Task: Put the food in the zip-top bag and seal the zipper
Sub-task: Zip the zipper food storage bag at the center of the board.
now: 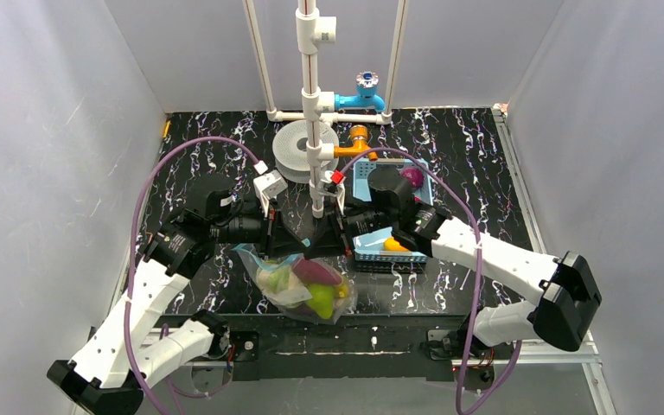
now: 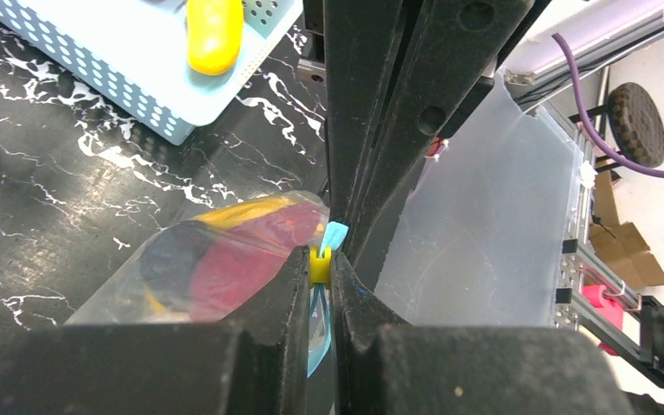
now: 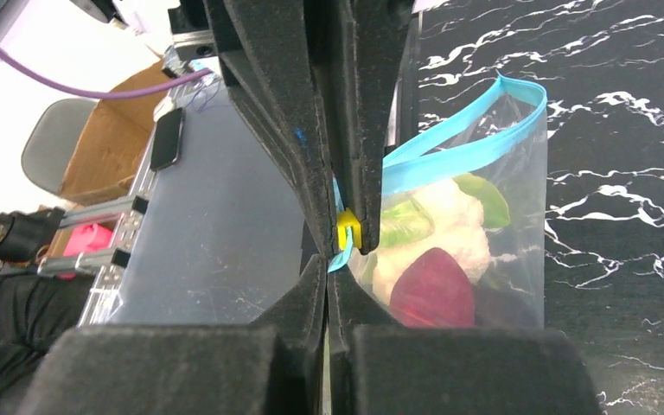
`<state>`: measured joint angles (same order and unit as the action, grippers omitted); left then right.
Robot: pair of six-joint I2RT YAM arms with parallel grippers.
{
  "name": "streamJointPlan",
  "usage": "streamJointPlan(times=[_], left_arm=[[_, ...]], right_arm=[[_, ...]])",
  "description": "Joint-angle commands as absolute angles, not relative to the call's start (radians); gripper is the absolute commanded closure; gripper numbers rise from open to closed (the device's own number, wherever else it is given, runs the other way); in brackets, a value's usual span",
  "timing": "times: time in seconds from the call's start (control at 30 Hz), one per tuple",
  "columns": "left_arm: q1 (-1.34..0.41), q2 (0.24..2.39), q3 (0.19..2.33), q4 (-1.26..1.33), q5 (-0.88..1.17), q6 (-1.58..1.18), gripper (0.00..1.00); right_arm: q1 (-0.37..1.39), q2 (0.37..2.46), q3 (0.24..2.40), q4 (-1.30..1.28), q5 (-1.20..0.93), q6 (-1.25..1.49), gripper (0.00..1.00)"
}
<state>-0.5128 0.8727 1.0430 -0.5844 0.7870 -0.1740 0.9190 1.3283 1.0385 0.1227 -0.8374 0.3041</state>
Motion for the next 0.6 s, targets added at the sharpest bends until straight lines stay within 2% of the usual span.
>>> streamJointPlan(times=[0.0,0.27,0.57], left_arm=[[-0.517,0.846,1.091,-0.625,0.802,-0.164,1.0],[-0.517,0.789,1.101,-0.751,0.706,-0.159,1.0],[-0.517,0.73,1.132,-0.849,0.636,-0.147,1.0]], right_arm=[[0.922,1.262,0.987,0.263,-0.625,0.351,0.99],[0.886,1.137,0.834,0.359,-0.249,0.543,0.99],[0.875,1.04,0.731,0.369,-0.026,0.62,0.99]])
